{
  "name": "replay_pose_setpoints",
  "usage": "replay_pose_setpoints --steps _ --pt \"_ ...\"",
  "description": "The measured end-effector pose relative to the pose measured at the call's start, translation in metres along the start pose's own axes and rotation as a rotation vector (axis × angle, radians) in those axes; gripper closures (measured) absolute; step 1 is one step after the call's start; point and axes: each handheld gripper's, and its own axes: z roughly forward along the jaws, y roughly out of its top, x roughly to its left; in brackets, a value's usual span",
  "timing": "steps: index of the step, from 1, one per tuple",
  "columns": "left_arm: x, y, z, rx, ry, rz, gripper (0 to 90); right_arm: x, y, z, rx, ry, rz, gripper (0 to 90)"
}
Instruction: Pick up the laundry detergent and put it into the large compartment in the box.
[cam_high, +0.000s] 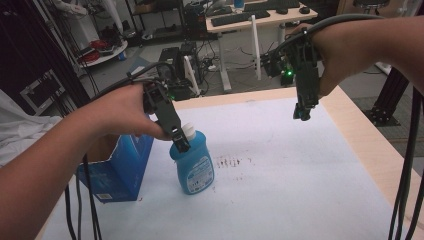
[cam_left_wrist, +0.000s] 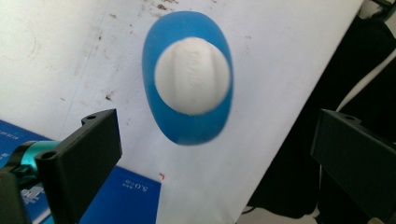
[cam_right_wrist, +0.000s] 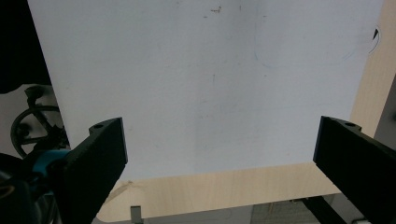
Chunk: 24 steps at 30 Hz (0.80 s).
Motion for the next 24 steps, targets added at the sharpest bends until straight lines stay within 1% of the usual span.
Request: replay_pose_setpoints --steps 1,5,11,14,16,20,23,24 --pt "0.001 0.001 0.003 0.002 0.0 -0.01 1.7 0.0 0.0 0.0 0.001 0.0 0.003 1.9" --pt "0.004 0.003 0.016 0.017 -0.004 -0.016 1.7 0.0 0.001 0.0 0.0 0.0 0.002 1.9" --pt "0.003 0.009 0.031 0.034 -0.001 -0.007 1.7 0.001 0.002 0.0 0.0 0.0 -0.004 1.9" --pt "0.0 0.012 0.038 0.04 0.01 -0.006 1.7 0.001 0.001 0.0 0.003 -0.001 0.002 1.9" --pt "0.0 0.013 0.041 0.048 0.016 -0.007 1.7 0.001 0.0 0.0 0.002 0.0 0.005 1.9" --pt "0.001 0.016 0.045 0.04 0.024 -0.014 1.7 0.001 -0.001 -0.001 0.0 -0.002 0.006 1.9" --pt "0.001 0.017 0.048 0.046 0.046 -0.029 1.7 0.001 0.0 -0.001 0.0 -0.003 0.004 1.9" --pt "0.001 0.017 0.048 0.046 0.046 -0.029 1.7 0.001 0.0 -0.001 0.0 -0.003 0.004 1.9"
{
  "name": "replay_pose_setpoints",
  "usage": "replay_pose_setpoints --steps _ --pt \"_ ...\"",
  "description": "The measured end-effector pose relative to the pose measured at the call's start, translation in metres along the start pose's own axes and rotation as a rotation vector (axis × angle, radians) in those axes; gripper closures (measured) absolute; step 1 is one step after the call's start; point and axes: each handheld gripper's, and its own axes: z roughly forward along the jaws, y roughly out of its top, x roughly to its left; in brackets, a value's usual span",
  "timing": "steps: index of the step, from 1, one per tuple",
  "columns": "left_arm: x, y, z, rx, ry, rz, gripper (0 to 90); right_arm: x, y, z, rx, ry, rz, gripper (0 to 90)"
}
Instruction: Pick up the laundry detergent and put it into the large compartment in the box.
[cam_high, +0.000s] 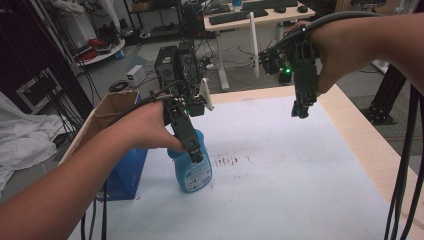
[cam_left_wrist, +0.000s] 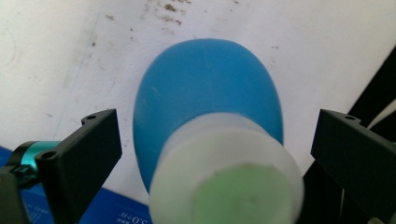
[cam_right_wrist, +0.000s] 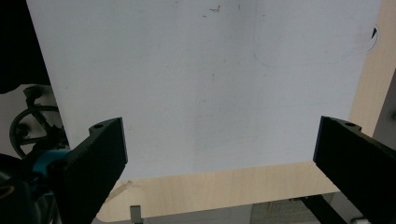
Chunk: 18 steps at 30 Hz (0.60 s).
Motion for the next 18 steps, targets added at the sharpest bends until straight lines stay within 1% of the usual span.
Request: replay_pose_setpoints --steps 1,3,6,7,9,10,14,18 --pt "-0.0002 0.0 0.0019 0.002 -0.01 0.003 1.7 0.0 0.0 -0.0002 -0.002 -0.001 0.002 1.9" --pt "-0.0003 0.0 0.0029 0.002 -0.009 0.002 1.7 -0.0001 -0.0001 -0.0004 -0.002 -0.003 0.002 1.9" --pt "-0.0003 -0.0001 0.006 0.005 -0.002 -0.003 1.8 -0.0007 -0.0003 0.0003 -0.001 -0.005 0.0 1.9" --pt "-0.0004 -0.0003 0.0071 0.004 -0.002 -0.012 1.8 -0.0007 -0.0003 0.0003 -0.001 -0.005 0.0 1.9" --pt "-0.0005 -0.0002 0.0083 0.002 0.0 -0.007 2.7 -0.001 -0.0006 0.0005 0.0 -0.008 -0.001 1.9" --pt "-0.0008 -0.0001 0.0087 -0.003 0.001 -0.01 2.9 -0.0007 -0.0007 0.0003 0.002 -0.01 0.002 1.9" --pt "-0.001 0.0002 0.0081 -0.01 0.005 -0.009 5.3 0.0001 -0.0012 0.0004 0.0 -0.011 0.003 1.8" --pt "-0.0013 0.0001 0.0088 -0.011 0.017 -0.02 5.8 0.0009 -0.0015 0.0005 0.002 -0.01 0.001 1.9"
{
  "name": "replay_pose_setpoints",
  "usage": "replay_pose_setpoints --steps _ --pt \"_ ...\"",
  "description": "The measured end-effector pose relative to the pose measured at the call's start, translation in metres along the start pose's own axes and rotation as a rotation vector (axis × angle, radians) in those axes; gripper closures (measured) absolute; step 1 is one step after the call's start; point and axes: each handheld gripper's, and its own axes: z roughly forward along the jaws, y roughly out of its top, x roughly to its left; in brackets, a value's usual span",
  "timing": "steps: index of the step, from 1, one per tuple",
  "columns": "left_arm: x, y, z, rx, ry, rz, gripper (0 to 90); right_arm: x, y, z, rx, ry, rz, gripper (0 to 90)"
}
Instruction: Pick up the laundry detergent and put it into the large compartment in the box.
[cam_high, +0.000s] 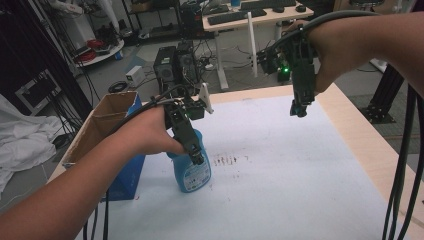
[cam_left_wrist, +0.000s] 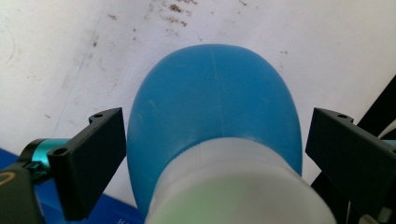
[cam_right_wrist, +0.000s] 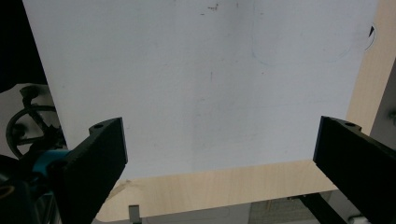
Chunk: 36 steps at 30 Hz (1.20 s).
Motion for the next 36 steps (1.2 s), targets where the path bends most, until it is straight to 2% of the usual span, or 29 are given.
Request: replay_pose_setpoints --steps 2,6,7,10,14,31,32,33,34,36 --pt "0.0006 -0.0004 0.0002 0.002 -0.002 -0.004 9.9 -0.0001 -0.0001 -0.0001 0.001 -0.001 -0.002 1.9" --pt "0.0014 -0.0012 0.0009 0.01 -0.001 -0.01 11.1 -0.0001 0.0005 -0.0005 -0.001 0.001 0.002 1.9" --pt "0.0023 -0.0015 0.0004 0.012 0.016 -0.021 11.1 -0.0004 0.0012 0.0005 0.003 0.0 0.002 1.9" --pt "0.0028 -0.0016 0.0004 0.011 0.006 -0.022 12.0 -0.0008 0.0024 0.0015 0.005 0.002 -0.004 1.9" --pt "0.0016 -0.0007 0.0013 0.013 0.006 -0.015 19.4 -0.002 0.0044 0.0018 0.0 0.004 -0.008 1.9" --pt "0.0014 -0.0008 0.001 0.01 0.014 -0.022 19.9 -0.004 0.0054 0.005 0.005 0.01 -0.006 1.9" --pt "0.0013 -0.0009 0.0004 0.008 0.01 -0.023 21.2 -0.0042 0.0056 0.0056 0.008 0.009 -0.007 1.9" --pt "0.0016 -0.0011 -0.0007 0.003 -0.003 -0.017 29.6 -0.0042 0.0056 0.0056 0.007 0.01 -0.007 1.9" --pt "0.0018 -0.0011 -0.0008 -0.003 -0.001 -0.017 33.7 -0.004 0.0058 0.0056 0.006 0.01 -0.006 1.9" --pt "0.0021 -0.0015 0.0 0.005 0.003 -0.02 33.7 -0.0043 0.0061 0.0057 0.005 0.011 -0.009 1.9"
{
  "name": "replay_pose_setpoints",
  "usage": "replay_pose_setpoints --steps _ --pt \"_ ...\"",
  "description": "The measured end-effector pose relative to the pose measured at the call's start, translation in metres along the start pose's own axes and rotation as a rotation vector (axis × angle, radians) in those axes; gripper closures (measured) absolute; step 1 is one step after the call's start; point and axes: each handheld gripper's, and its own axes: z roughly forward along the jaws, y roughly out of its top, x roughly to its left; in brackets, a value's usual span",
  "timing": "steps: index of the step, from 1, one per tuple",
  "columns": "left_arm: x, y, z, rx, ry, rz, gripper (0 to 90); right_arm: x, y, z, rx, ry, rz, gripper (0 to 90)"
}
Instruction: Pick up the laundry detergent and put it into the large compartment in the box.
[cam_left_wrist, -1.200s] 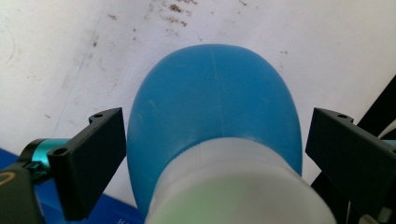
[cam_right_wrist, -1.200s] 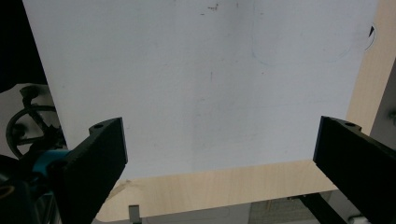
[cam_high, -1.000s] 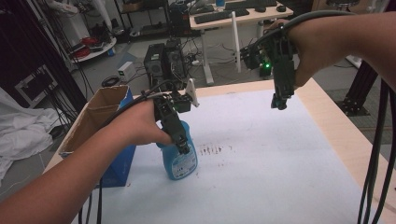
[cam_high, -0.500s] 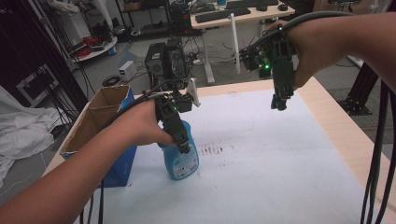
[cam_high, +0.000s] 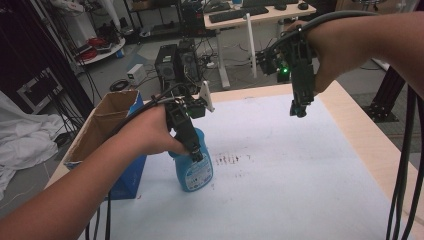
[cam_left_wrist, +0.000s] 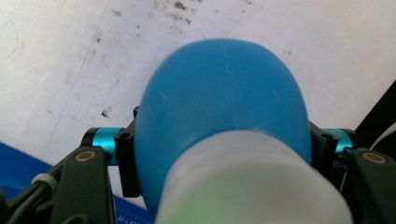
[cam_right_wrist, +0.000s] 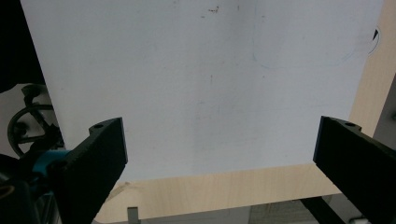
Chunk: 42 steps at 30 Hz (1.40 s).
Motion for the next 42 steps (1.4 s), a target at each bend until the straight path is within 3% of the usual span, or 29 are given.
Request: replay_pose_setpoints --steps 16,23,29,33,37,42 --pt "0.001 0.001 0.001 -0.011 -0.001 -0.005 39.1 -0.002 0.001 0.002 0.006 0.005 -0.001 1.9" --pt "-0.001 0.0 0.0 0.004 0.008 0.011 39.7 -0.004 0.003 0.004 0.006 0.007 -0.002 1.9" --pt "-0.002 -0.005 -0.012 0.026 -0.003 0.024 39.8 -0.003 0.004 0.005 0.015 0.007 0.0 1.9" --pt "-0.001 -0.015 -0.044 0.033 -0.016 0.021 39.7 -0.002 0.002 0.006 0.016 0.01 0.002 1.9" --pt "0.003 -0.022 -0.064 0.035 -0.019 0.009 39.7 -0.002 0.0 0.006 0.009 0.012 0.011 1.9" --pt "0.012 -0.035 -0.101 0.022 -0.018 -0.031 39.6 -0.002 0.001 0.009 0.012 0.015 0.005 1.9"
